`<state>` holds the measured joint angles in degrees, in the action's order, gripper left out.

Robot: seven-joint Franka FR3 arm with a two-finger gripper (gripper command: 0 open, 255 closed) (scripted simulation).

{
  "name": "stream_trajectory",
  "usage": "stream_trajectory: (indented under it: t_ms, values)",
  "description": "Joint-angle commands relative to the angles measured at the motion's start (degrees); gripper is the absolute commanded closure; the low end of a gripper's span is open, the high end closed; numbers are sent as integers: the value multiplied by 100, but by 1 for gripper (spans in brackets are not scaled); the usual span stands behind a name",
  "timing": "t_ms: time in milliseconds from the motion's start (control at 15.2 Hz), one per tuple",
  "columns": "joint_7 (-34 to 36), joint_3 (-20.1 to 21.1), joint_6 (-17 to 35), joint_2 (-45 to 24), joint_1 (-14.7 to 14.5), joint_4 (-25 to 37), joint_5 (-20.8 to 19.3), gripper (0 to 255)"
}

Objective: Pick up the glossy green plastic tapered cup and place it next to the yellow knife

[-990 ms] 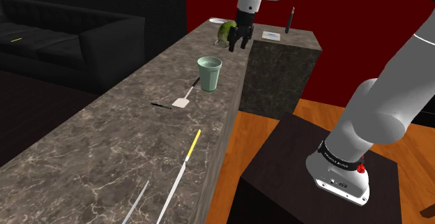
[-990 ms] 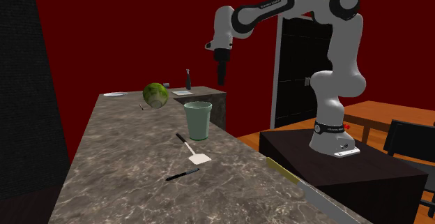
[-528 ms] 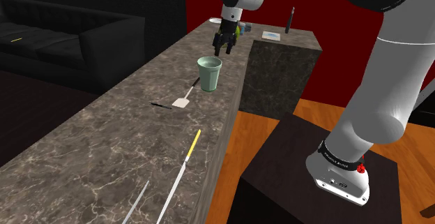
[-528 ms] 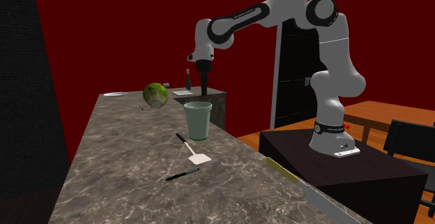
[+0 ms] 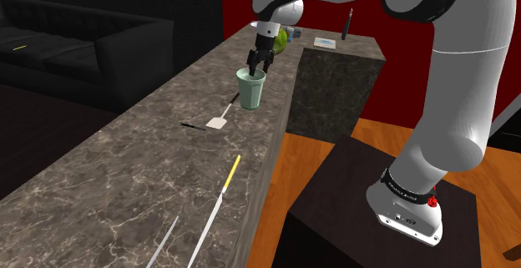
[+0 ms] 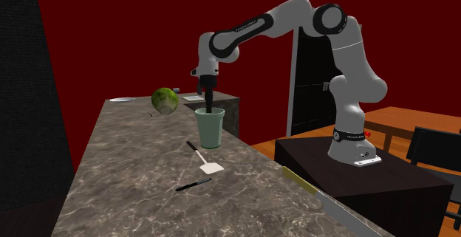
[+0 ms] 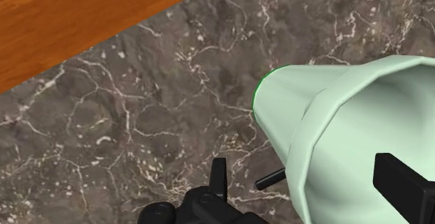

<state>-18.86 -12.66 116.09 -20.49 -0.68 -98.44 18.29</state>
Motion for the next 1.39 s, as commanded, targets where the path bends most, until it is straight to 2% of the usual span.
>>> stream_trajectory:
  t_ms: [0, 594, 660, 1320]
  values:
    - [-20, 17, 145, -35, -16, -109, 27, 0]
    - [-26, 22, 181, -51, -19, -130, 36, 0]
    - [-26, 22, 181, -51, -19, -130, 36, 255]
    - [-6, 16, 120, -20, -21, -96, 20, 255]
